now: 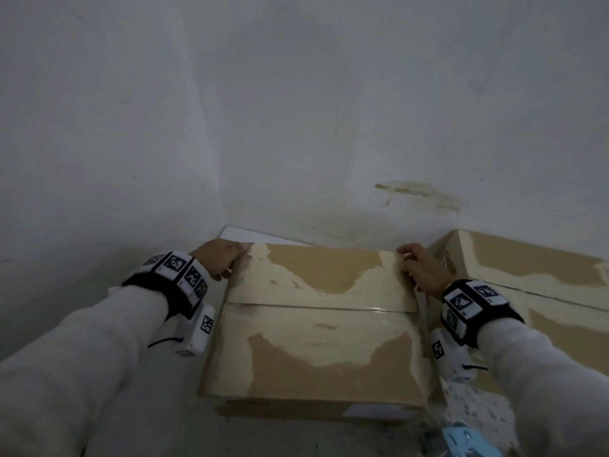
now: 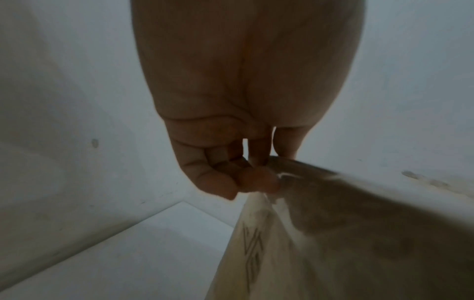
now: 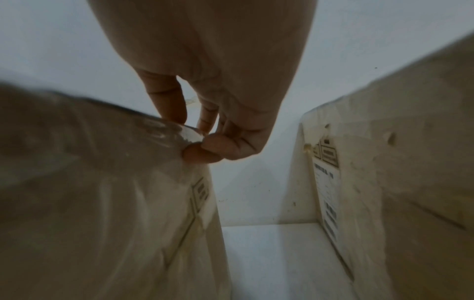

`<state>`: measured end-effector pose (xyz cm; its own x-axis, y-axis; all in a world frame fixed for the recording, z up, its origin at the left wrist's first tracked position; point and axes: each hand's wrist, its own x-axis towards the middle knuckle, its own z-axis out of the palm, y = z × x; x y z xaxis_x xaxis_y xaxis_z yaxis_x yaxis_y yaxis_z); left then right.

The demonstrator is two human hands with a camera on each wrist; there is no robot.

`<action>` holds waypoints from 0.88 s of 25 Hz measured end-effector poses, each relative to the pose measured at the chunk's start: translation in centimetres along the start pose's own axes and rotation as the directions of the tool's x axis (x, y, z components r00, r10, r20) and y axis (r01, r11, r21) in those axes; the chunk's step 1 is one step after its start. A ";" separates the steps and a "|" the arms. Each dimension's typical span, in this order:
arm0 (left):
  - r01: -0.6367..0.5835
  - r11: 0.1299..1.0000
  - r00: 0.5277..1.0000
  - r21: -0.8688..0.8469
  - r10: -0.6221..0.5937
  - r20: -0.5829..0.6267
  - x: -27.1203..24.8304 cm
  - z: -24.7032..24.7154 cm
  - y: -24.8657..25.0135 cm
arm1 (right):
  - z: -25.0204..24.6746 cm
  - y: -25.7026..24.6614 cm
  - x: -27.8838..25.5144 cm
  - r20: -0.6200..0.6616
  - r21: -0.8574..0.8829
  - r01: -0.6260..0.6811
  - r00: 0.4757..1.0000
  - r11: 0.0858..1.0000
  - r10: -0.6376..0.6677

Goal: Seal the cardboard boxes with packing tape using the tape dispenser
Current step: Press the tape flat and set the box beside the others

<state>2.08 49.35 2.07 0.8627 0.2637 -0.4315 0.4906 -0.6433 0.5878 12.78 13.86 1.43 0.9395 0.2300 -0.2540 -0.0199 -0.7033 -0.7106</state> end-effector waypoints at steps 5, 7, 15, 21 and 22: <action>-0.048 0.999 0.996 0.011 0.048 -0.078 2.0 -1.1 -1.0 | -0.7 -0.2 0.3 -0.044 -0.081 -0.011 0.999 0.997 0.008; -0.186 0.981 0.974 0.052 0.191 -0.122 2.8 -1.5 -0.8 | -1.1 -0.6 0.7 -0.053 -0.207 0.027 0.998 0.978 -0.039; -0.269 0.958 0.959 0.095 0.276 -0.066 2.8 -0.6 -0.4 | -0.3 -1.9 1.7 0.125 -0.105 0.060 0.991 0.993 -0.046; -0.264 0.964 0.957 0.030 0.266 -0.114 0.9 -0.4 -1.2 | -0.3 -0.6 0.9 0.047 -0.067 0.051 0.998 0.996 -0.047; -0.243 0.970 0.967 0.027 0.244 -0.067 0.8 -0.4 -1.1 | -0.4 -0.5 0.7 0.046 -0.056 0.029 0.999 0.998 -0.027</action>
<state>2.29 50.56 1.37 0.9626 0.1458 -0.2282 0.2627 -0.7072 0.6563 13.58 14.09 1.83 0.9229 0.2796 -0.2647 0.0268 -0.7325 -0.6802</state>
